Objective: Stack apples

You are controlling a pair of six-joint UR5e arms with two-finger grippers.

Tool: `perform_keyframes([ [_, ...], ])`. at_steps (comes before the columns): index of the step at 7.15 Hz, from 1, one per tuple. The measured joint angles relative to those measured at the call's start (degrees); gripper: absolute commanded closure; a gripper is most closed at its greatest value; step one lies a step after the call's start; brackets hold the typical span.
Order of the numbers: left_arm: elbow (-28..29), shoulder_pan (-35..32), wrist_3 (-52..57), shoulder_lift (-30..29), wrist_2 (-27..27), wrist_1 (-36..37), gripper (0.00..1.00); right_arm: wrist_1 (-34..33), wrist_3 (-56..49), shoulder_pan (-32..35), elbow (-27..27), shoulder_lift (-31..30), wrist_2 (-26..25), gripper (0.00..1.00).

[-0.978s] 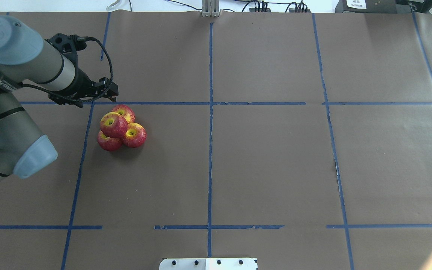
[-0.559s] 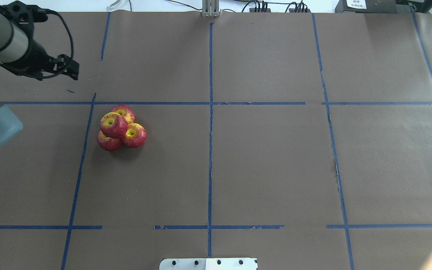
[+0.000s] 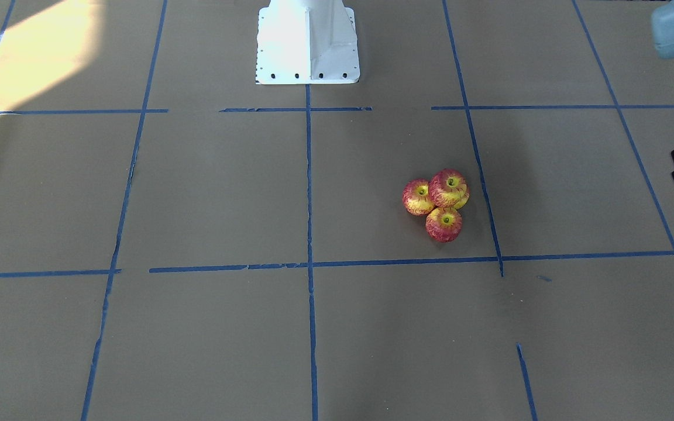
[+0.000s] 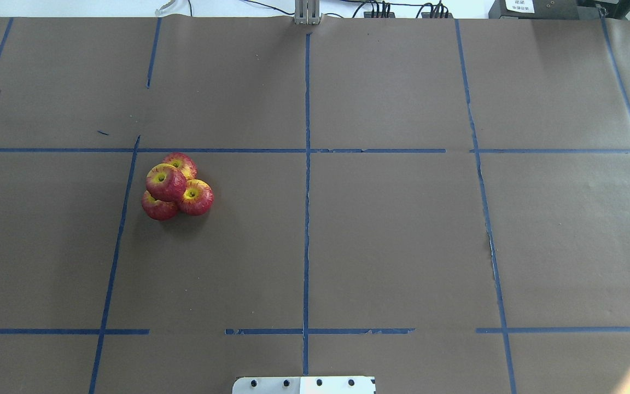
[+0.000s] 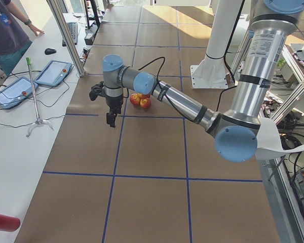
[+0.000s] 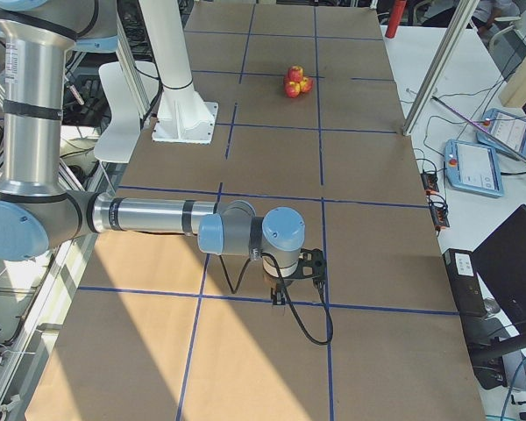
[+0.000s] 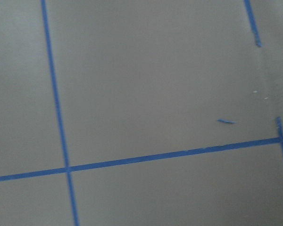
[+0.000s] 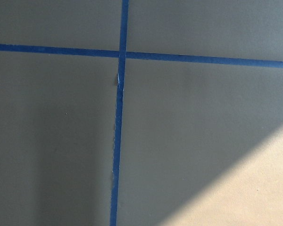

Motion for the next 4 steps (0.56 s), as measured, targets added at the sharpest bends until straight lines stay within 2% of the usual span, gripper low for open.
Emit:
perform_keyframes([
  [1,1.79,-4.15,5.04,4.25,-2.34,0.11,0.0,0.0,0.0,0.0,0.0,0.0,0.0,0.0],
  [4,5.69,-8.36,14.78,10.96,-8.46,-0.62,0.0,0.0,0.02,0.0,0.0,0.0,0.0,0.0],
])
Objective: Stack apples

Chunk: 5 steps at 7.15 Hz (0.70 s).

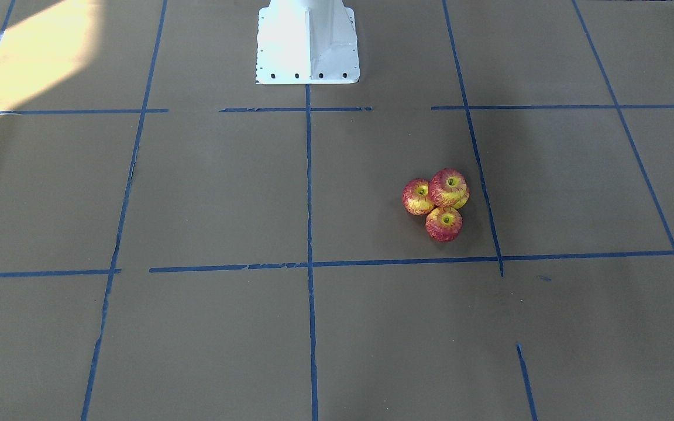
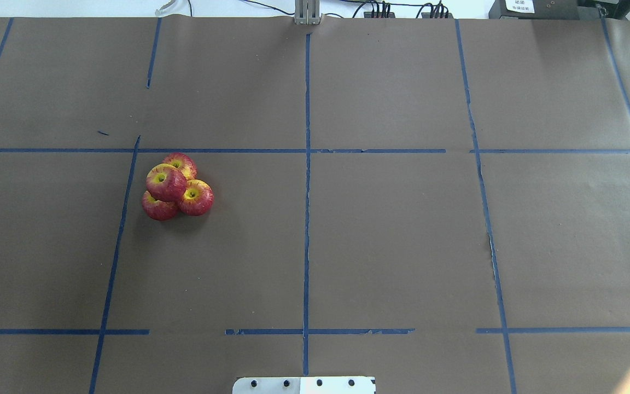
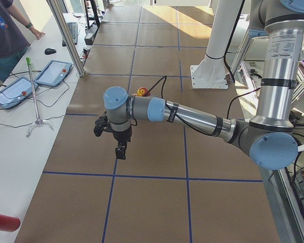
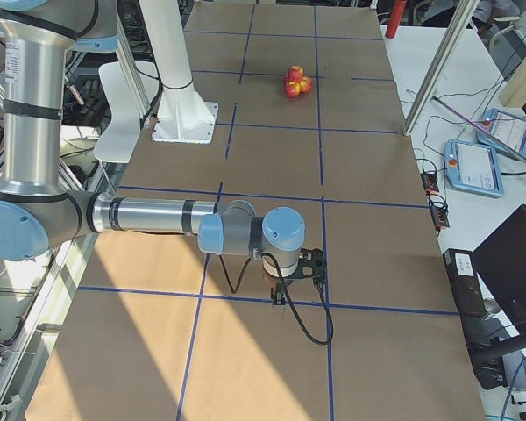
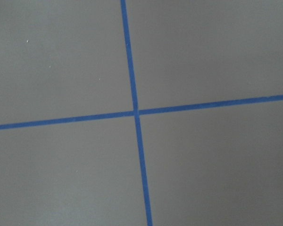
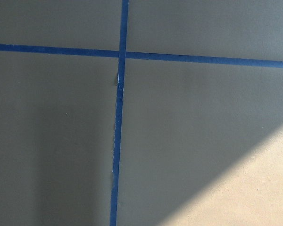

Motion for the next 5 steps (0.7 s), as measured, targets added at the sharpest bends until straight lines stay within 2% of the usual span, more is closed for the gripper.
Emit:
perform_keyframes([
  [2,0.03,-1.05,0.57,0.3,-1.83,-0.98,0.0,0.0,0.0,0.0,0.0,0.0,0.0,0.0],
  [5,0.32,-1.37,0.63,0.96,-1.84,-6.45,0.0,0.0,-0.02,0.0,0.0,0.0,0.0,0.0],
])
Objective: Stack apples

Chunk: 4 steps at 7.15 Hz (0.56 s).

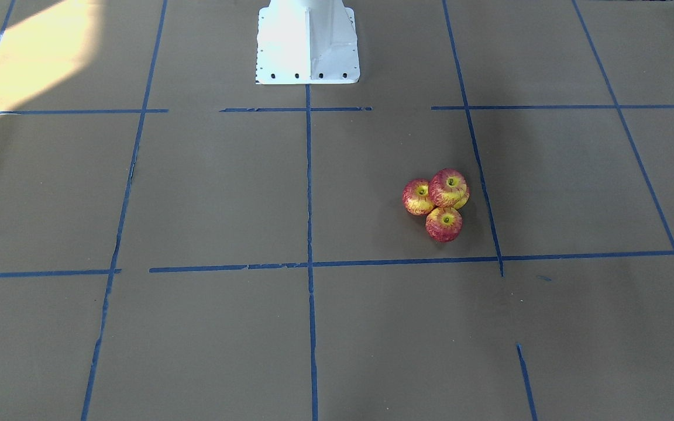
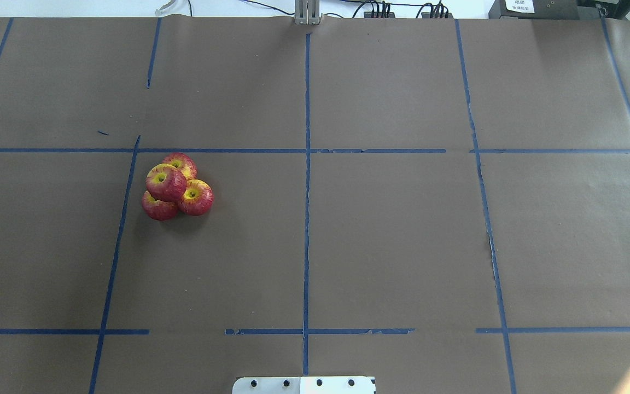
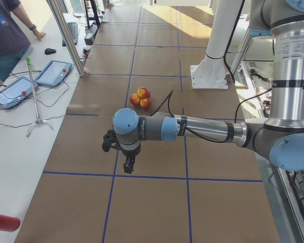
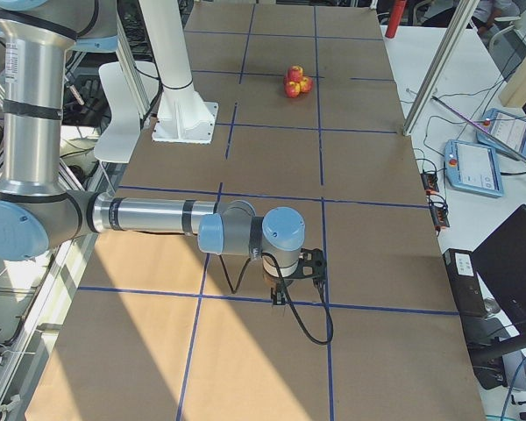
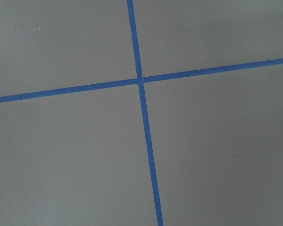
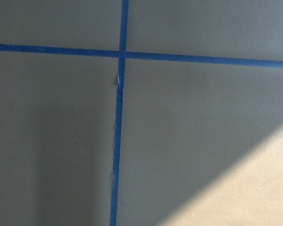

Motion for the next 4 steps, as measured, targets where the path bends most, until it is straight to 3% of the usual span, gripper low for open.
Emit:
perform_keyframes([
  [4,-0.17,-0.28,0.0,0.06,0.09,-0.53,0.0,0.0,0.0,0.0,0.0,0.0,0.0,0.0],
])
